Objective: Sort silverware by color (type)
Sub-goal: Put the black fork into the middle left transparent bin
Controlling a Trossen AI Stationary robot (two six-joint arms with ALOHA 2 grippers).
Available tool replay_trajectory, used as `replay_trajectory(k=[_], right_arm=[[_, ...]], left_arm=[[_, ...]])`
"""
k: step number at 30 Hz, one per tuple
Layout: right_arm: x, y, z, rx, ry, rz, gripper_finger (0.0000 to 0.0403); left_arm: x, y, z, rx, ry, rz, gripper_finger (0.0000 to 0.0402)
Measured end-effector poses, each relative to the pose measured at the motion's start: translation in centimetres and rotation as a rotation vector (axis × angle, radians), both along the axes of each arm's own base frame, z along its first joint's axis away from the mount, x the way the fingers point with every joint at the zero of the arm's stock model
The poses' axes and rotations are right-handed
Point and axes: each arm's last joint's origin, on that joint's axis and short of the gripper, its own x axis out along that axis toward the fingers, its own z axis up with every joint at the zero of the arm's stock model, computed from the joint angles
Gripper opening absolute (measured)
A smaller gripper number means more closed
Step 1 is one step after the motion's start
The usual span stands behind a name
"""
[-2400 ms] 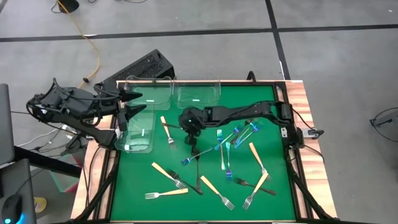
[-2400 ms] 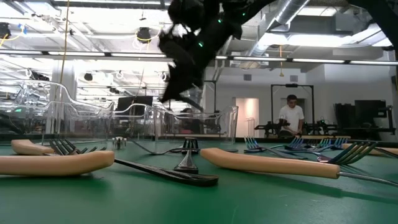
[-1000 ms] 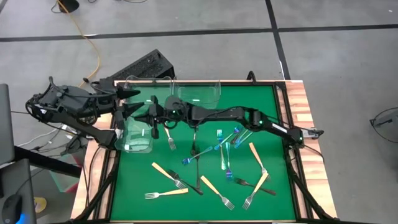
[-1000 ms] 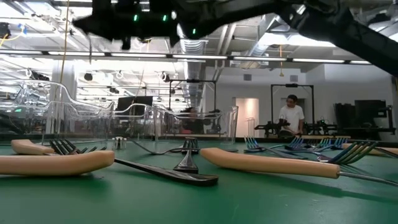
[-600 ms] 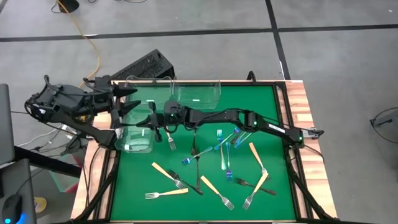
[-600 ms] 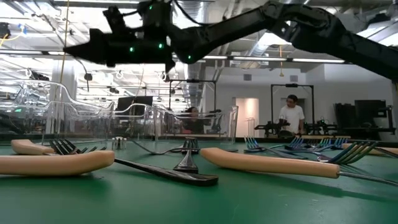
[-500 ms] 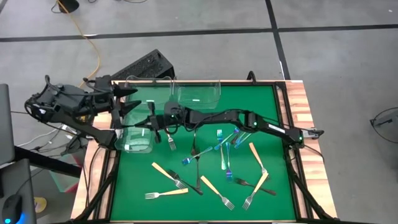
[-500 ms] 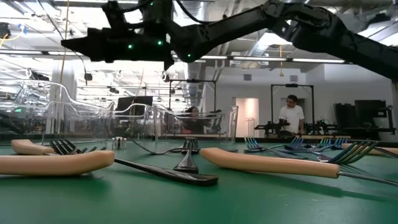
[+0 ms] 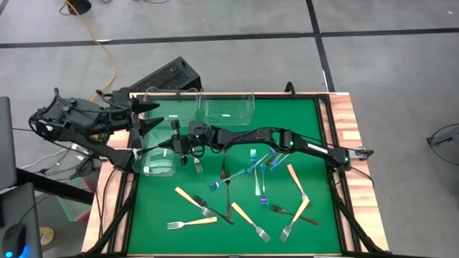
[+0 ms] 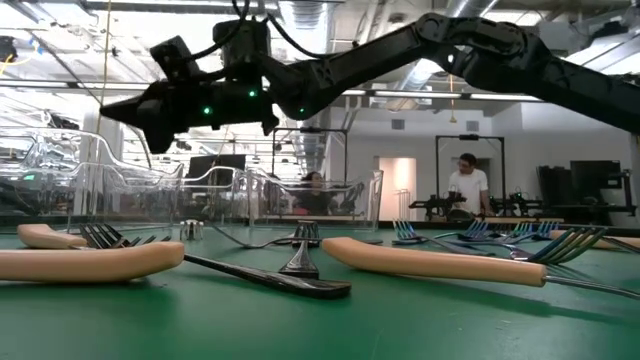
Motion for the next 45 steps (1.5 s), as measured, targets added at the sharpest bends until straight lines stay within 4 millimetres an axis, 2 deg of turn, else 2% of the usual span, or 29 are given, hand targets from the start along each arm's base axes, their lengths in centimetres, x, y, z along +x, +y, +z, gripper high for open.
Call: replay_trajectory(k=[11, 21, 45], right_arm=[[0.1, -0.7, -1.2, -0.024, 0.031, -0.008, 0.0016], [-0.1, -1.3, -1.3, -0.048, 0.045, 0.018, 0.002], [-0.1, -1.3, -1.4, -0.043, 0.063, 0.049, 0.011]], left_arm=[[-0.1, 0.1, -0.2, 0.002, 0.02, 0.013, 0.0234], [-0.2, 0.1, -0.4, 0.0, 0.033, 0.038, 0.0234], [-0.3, 0.2, -0.7, 0.009, 0.064, 0.038, 0.0234]])
